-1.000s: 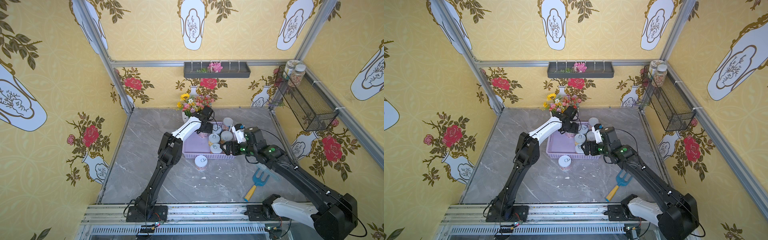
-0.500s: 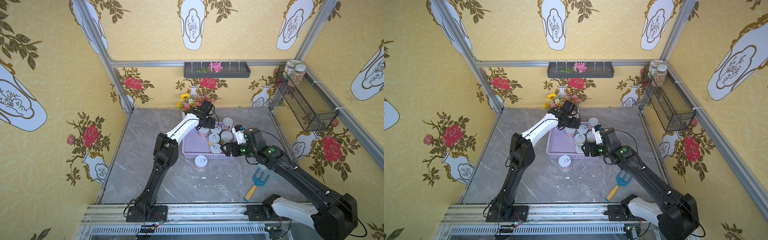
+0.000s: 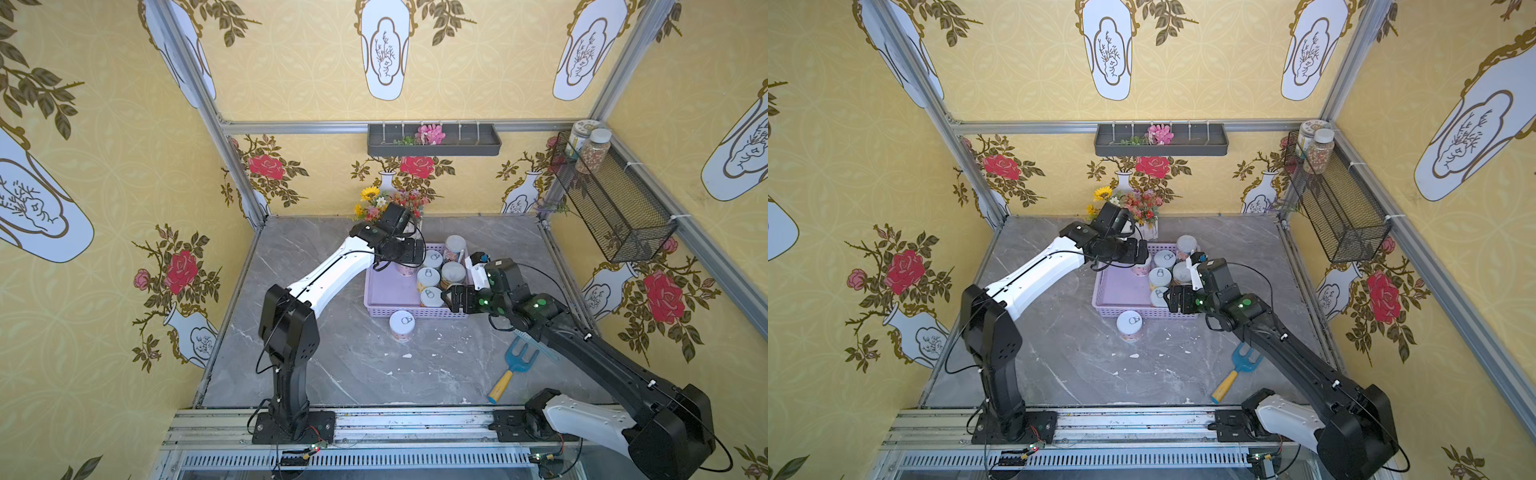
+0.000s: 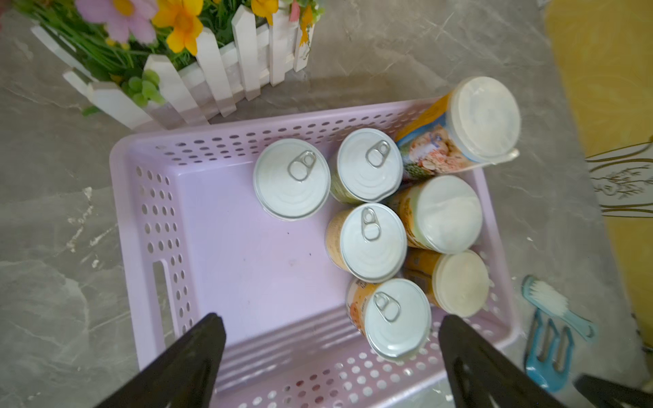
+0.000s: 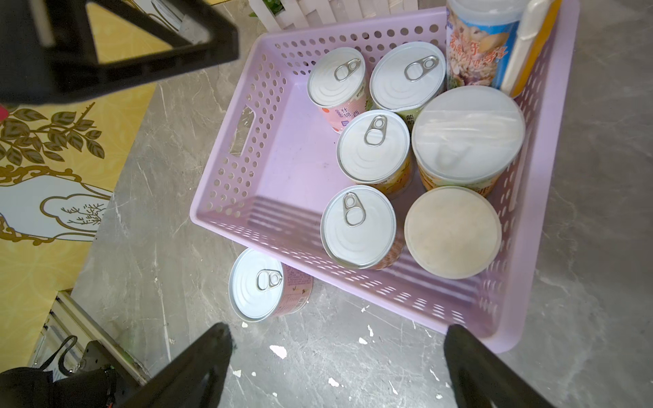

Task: Put the canned food in the basket
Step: Pick up the canned food from the center of the board.

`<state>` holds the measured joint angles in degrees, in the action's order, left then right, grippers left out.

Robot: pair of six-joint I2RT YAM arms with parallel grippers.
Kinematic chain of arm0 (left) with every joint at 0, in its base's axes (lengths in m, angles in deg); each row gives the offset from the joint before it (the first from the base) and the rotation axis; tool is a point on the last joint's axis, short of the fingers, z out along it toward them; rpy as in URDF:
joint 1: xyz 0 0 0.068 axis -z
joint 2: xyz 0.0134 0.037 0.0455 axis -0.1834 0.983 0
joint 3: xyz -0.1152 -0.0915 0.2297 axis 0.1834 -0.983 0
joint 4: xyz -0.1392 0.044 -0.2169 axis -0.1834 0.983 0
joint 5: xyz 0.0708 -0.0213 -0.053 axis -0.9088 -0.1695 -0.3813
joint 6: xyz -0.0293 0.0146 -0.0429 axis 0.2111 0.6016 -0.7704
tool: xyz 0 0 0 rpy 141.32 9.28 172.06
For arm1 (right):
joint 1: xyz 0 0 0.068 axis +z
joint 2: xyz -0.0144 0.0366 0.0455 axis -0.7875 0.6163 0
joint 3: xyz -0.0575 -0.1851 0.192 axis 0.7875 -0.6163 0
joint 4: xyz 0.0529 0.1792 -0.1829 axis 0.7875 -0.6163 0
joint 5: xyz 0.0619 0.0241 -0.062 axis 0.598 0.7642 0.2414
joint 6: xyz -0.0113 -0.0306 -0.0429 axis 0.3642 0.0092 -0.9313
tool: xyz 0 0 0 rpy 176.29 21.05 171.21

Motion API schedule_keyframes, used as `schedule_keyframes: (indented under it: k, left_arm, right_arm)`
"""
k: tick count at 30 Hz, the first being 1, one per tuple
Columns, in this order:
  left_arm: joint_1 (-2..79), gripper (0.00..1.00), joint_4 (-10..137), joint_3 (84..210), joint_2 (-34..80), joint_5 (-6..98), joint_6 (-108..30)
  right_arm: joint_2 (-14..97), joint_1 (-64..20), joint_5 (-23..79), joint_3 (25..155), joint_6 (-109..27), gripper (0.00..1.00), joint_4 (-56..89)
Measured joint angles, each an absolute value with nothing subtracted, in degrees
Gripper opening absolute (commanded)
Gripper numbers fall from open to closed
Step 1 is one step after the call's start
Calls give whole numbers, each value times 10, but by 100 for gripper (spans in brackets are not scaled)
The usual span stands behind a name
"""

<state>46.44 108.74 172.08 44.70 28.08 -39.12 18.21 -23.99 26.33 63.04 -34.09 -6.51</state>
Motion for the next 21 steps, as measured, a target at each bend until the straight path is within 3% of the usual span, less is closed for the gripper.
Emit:
schedule_keyframes:
  k: [9, 21]
  left_arm:
    - [472, 100, 974, 1457, 238, 348, -450]
    - [496, 100, 977, 1275, 62, 359, -529]
  right_arm:
    - [220, -183, 220, 643, -326, 97, -52]
    - [305, -43, 147, 684, -338, 97, -53]
